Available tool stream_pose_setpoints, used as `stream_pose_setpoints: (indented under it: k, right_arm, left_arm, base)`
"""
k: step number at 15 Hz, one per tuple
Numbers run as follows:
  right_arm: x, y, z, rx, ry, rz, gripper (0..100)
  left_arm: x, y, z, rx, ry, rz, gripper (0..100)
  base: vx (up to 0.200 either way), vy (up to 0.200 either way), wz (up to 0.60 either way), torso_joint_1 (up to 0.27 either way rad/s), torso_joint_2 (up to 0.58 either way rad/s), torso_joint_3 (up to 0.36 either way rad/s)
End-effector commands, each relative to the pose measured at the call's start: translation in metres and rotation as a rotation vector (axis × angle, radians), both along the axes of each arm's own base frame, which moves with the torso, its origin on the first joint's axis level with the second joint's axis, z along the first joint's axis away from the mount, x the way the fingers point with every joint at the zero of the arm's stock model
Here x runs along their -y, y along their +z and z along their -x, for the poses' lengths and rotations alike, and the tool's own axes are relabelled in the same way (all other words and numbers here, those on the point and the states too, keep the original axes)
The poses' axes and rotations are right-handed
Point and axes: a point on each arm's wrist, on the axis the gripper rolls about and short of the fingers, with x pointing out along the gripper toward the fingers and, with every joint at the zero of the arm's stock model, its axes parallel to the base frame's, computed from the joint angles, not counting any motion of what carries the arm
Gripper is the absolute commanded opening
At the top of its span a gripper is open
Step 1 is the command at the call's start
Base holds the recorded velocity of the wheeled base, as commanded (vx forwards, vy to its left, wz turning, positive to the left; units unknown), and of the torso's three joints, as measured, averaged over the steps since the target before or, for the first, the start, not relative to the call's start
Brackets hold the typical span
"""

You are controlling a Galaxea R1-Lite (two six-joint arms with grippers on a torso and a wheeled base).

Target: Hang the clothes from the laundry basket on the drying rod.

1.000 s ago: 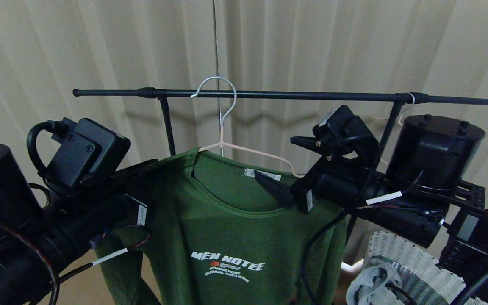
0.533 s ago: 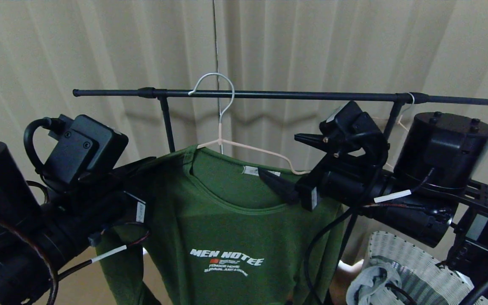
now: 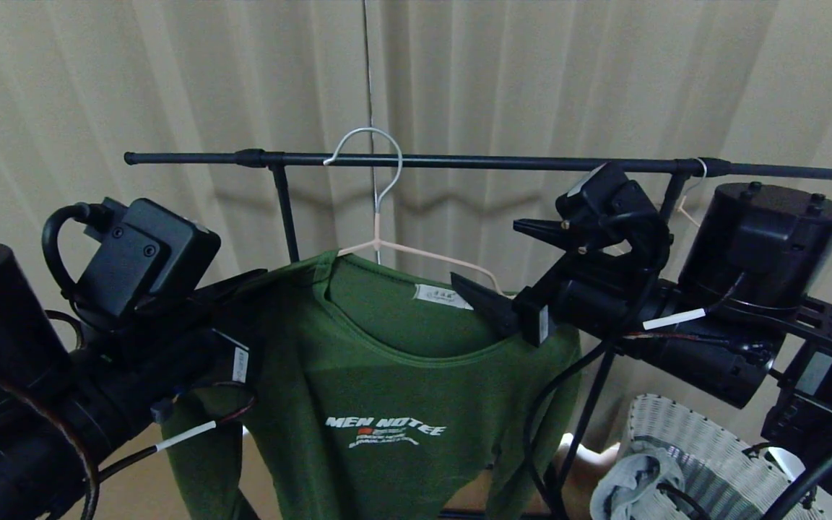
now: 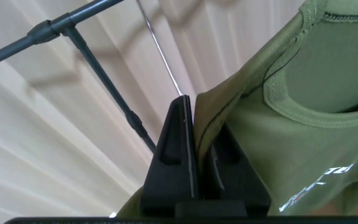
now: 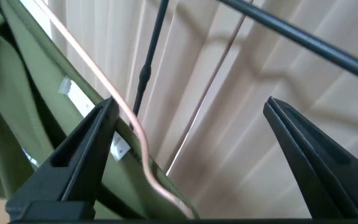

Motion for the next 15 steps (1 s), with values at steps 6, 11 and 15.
stream_pose_setpoints:
  k: [6,11,15]
  right_arm:
    - [-0.0074,-0.0086,-0.0072,-0.019,0.004,0.018,0]
    - [-0.0067,-0.0078,-0.0062,-0.017,0.003,0.015,0]
    - [-0.0026,-0.0039,-0.0021,-0.009,0.002,0.008,0]
  left_arm:
    - [0.0012,0.0029,0.0000,0.025,-0.007,0.017,0]
    - [0.0036,0.0026,0.0018,0.026,-0.024,0.016,0]
    - [0.0018,0.0000,0.0049,0.022,-0.028,0.017,0]
  base:
    - [0.000,0.000,0.00,0.000,0.00,0.000]
    - [0.000,0.000,0.00,0.000,0.00,0.000]
    - [0.000,0.000,0.00,0.000,0.00,0.000]
